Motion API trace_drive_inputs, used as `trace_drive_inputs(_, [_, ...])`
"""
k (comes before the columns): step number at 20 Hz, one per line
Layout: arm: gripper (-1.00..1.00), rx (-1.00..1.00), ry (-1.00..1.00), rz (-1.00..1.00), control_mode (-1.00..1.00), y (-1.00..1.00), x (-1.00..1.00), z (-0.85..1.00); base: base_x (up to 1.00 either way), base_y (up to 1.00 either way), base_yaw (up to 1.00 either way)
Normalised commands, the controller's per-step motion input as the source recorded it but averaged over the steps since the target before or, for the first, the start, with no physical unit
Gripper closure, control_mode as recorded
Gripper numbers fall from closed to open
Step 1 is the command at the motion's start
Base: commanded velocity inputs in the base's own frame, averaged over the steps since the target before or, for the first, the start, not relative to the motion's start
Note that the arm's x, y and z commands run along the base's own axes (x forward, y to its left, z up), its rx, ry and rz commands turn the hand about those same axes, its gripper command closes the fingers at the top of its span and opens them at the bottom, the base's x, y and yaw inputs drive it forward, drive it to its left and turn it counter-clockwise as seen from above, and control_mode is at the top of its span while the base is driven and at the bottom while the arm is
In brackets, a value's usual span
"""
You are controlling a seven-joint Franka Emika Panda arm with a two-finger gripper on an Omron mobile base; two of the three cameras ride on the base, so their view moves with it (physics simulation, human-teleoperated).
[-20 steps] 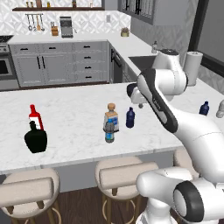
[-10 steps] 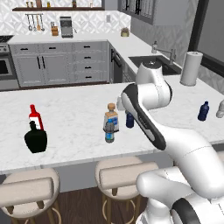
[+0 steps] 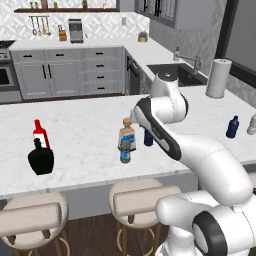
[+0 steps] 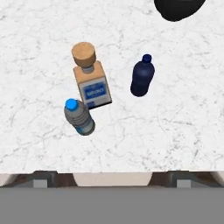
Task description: Move the plastic bottles in the middle to the plastics group, and the glass bottles in the middle to the glass group.
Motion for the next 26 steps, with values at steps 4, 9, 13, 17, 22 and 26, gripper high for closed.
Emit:
trace_drive_inputs(4, [-1.00,0.00,0.00,-0.05,-1.00,0.03,0.00,0.00,0.00,0.00,0.00])
trace_drive_inputs(9, [-1.00,0.04,0.00,-0.02,-1.00,0.11,-0.08,-0.07,0.00,0.00,0.00])
trace_drive_inputs(13, [-1.00,0.05,0.00,0.00,-1.00,0.43,-0.29,-0.25,0.00,0.00,0.00])
trace_drive_inputs(17, [-1.00,0.01,0.02,0.00,-1.00,0.55,-0.03,-0.39,0.00,0.00,0.00])
trace_drive_inputs(22, [-1.00,0.00,0.00,0.00,-1.00,0.00,0.23,0.00,0.00,0.00,0.00])
trace_drive_inputs(26, [-1.00,0.00,0.00,0.00,-1.00,0.00,0.32,-0.03,0.00,0.00,0.00])
